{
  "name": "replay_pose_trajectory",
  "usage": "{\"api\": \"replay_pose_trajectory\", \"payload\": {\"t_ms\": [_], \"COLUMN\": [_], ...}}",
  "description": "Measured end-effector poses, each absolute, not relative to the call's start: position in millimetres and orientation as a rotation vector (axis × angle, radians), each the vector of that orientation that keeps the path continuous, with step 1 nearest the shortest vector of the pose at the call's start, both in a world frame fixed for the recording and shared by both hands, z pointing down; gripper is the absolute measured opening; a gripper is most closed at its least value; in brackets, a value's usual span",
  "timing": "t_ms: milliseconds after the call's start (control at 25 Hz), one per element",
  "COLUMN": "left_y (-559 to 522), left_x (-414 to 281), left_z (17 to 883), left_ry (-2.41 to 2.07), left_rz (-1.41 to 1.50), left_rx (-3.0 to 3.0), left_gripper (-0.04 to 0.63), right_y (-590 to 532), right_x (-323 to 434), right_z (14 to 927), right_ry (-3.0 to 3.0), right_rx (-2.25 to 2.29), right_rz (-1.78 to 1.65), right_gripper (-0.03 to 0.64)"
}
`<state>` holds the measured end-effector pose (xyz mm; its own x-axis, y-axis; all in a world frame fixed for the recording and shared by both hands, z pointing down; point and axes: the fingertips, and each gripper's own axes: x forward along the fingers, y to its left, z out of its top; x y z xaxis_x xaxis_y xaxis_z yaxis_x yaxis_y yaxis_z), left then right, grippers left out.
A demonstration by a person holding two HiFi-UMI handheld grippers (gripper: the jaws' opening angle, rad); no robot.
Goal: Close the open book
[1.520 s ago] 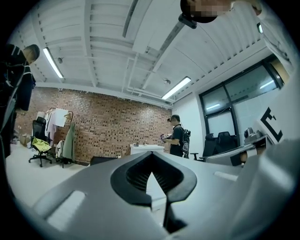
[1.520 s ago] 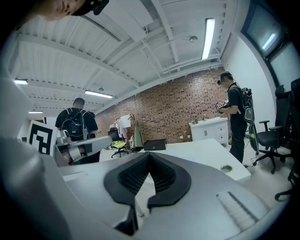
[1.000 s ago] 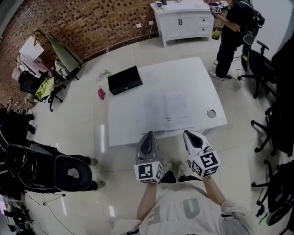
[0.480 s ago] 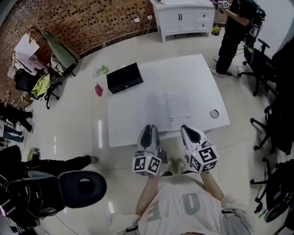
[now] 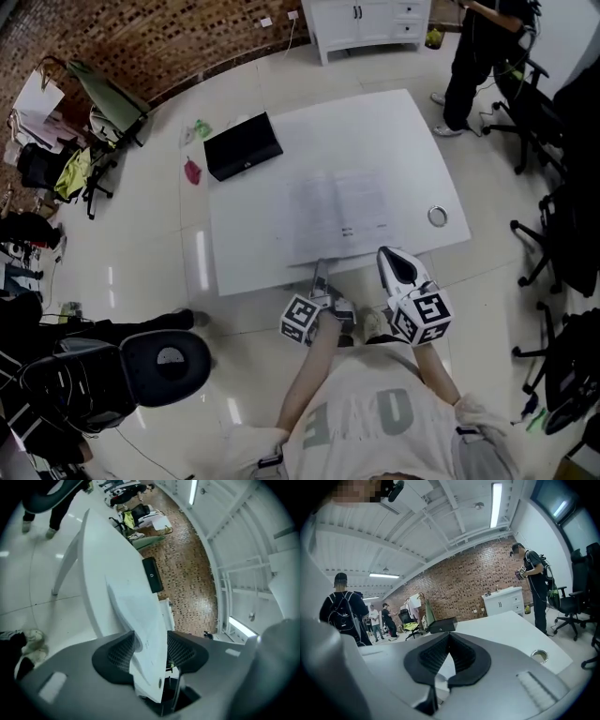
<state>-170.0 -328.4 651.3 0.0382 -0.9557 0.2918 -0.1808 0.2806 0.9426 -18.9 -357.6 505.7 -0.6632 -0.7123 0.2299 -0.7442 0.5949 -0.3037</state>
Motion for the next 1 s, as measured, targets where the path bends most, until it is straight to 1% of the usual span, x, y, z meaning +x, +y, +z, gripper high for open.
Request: {"api": "replay_pose_trajectory", "payload": {"t_ms": [200, 360, 560, 800, 920, 1000], "left_y": [-329.4, -321.0, -347.2, -361.9, -362.1, -361.5], "left_x": [-173.6, -165.8, -201.7, -206.5, -205.4, -205.5], "left_z": [680.6, 693.5, 705.5, 708.2, 709.7, 711.7], "left_ry": [-1.353, -1.344, -1.335, -1.326, -1.337, -1.361], "left_rz": [-0.913, -0.967, -1.003, -1.047, -1.047, -1.025], "left_rx": [0.946, 0.823, 0.742, 0.731, 0.729, 0.745], "left_gripper": [0.233, 0.235, 0.238, 0.236, 0.228, 0.206], "right_y": [-365.2, -361.7, -389.2, -392.8, -394.6, -396.9], "right_x": [-14.2, 3.8, -22.0, -12.2, -6.7, -6.6], "right_z": [513.0, 513.4, 517.5, 524.8, 525.5, 525.4], "right_ry": [-2.697, -2.688, -2.654, -2.629, -2.624, -2.621], "right_rx": [1.297, 1.319, 1.349, 1.372, 1.381, 1.382], "right_rz": [0.589, 0.587, 0.591, 0.602, 0.606, 0.606], "right_gripper": [0.003, 0.003, 0.003, 0.003, 0.003, 0.003]}}
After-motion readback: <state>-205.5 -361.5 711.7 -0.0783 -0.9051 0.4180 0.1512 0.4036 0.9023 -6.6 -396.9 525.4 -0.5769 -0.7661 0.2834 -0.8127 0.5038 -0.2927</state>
